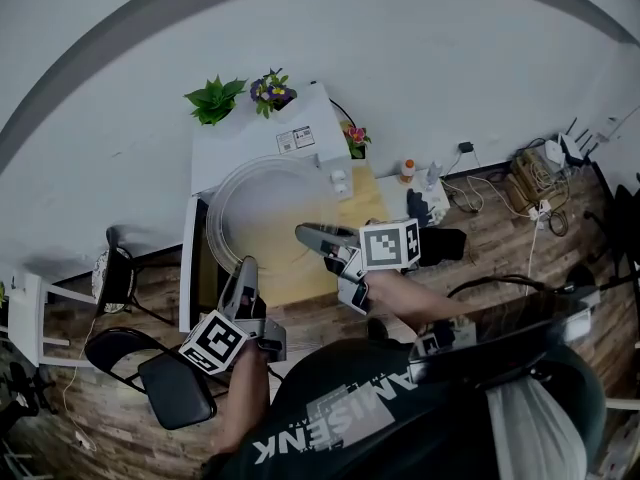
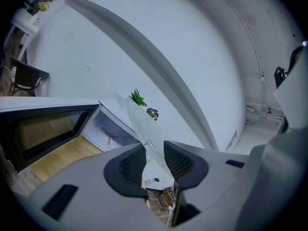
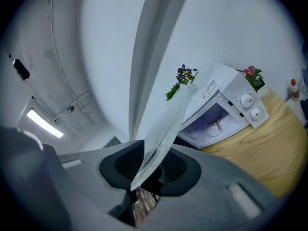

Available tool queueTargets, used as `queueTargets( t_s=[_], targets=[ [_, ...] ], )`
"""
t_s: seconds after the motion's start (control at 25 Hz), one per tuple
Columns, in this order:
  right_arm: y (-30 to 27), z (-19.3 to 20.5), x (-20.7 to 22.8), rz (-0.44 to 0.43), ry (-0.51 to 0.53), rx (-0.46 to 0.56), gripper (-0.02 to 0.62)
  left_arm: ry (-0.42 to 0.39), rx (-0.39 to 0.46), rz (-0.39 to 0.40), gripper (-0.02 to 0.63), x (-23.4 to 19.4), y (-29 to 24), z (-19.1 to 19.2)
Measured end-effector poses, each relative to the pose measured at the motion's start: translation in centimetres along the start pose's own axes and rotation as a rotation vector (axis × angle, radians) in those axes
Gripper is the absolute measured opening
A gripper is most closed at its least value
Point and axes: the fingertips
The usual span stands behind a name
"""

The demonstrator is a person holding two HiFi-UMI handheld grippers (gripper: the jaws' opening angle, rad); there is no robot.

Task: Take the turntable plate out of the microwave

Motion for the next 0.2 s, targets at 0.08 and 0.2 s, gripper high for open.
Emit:
queueTargets(
  t_s=[0.08, 0.2],
  targets=[
    [-0.11, 0.11, 0.06, 0.002, -0.007, -0.003, 0.098, -0.004, 0.000, -0.006, 0.117, -0.06, 0.05, -0.07],
    [0.24, 0.12, 0.35, 0.007, -0.010, -0.007, 0.098, -0.038, -0.005, -0.018, 0.117, -0.05, 0.02, 0.10]
  ],
)
Point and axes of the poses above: the fingertips, and each gripper's own axes: y backward along the fingers, x to its right, z out of its underside, and after that the axes turned 12 degrees about x, right-handed
